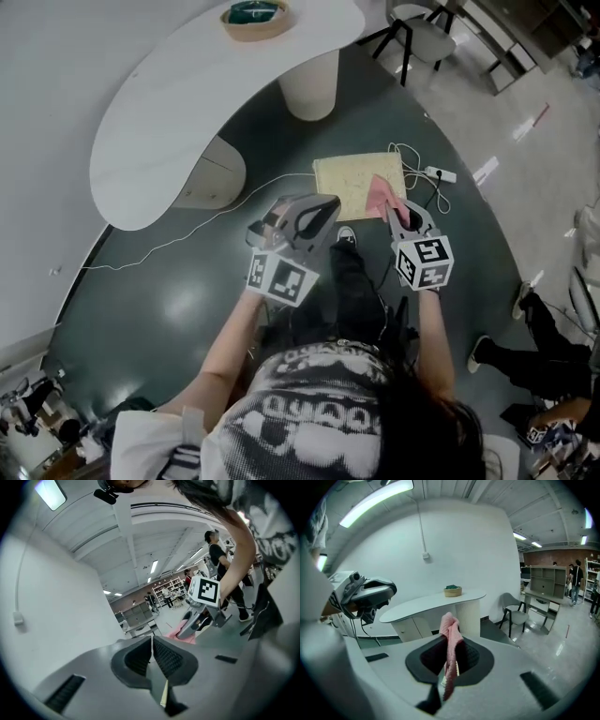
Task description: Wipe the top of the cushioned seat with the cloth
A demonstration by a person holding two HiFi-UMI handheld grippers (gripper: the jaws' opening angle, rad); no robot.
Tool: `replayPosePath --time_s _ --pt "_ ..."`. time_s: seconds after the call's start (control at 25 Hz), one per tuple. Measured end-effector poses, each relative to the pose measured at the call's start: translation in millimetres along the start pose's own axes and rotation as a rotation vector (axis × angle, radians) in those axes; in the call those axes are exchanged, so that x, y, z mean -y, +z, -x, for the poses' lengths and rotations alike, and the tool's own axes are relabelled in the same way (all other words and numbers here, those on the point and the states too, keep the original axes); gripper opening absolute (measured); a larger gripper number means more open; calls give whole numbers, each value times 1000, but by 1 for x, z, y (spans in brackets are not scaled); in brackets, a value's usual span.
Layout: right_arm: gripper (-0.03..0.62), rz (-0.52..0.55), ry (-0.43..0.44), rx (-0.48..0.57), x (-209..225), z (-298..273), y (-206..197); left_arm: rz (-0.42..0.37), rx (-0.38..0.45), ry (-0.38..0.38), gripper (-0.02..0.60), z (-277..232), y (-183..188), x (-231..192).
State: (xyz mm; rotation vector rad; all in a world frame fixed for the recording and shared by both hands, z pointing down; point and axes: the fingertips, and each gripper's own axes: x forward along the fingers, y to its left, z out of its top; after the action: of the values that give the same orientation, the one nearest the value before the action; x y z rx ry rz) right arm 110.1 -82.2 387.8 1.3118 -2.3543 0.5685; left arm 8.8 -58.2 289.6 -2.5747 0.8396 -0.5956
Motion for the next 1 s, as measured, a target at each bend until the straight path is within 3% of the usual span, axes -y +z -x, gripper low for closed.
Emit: replayPosePath --time_s 0.16,0.44,0.68,1.0 --pt "11 0 77 -48 46 -56 -12 20 -22 43 12 -47 -17 -18" --pt "11 31 157 -164 84 -154 -39 19 -75 89 12 -103 -60 -62" --pt "11 6 214 -245 86 -227 -90 12 -99 65 12 -129 -108 -64" --pt "11 9 292 -370 55 -297 -174 13 -131 55 12 -136 -175 -55"
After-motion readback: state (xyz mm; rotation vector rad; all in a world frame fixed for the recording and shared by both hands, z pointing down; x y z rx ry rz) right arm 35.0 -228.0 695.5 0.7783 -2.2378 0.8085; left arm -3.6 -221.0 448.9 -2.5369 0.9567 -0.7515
